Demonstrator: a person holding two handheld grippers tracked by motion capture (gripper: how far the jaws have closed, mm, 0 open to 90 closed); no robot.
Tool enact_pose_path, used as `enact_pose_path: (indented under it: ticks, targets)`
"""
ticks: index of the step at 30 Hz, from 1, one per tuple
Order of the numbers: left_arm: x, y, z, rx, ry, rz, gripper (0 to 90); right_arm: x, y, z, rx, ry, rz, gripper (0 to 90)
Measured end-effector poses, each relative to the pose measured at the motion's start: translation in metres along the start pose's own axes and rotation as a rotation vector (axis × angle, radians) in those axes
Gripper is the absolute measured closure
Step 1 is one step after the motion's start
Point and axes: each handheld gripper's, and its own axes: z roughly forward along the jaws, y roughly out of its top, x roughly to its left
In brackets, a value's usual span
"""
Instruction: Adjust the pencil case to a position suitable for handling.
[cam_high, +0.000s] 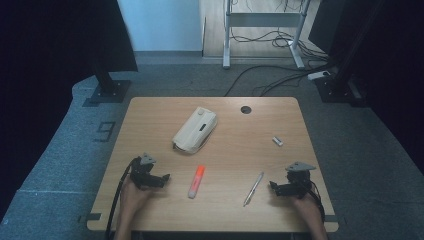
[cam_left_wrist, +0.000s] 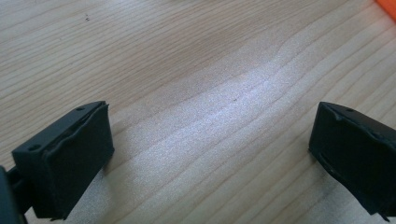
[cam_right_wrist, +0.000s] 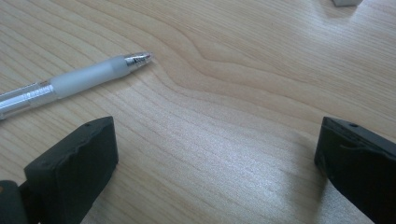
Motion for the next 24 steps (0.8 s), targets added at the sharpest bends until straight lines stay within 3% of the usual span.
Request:
enact_pose_path:
  ticks: [17, 24]
  targets:
    - [0.0003, 0.0004, -0.0001, -0.007, 0.006, -0.009, 1.9, 0.0003, 0.0006, 0.0006, 0.000, -0.001, 0.002, 0.0]
    - [-0.0066, 0.0000, 0.0000, 0.000, -0.019, 0.021, 0.0, 0.0003, 0.0006, 0.0006, -0.001, -0.001, 0.002, 0.0]
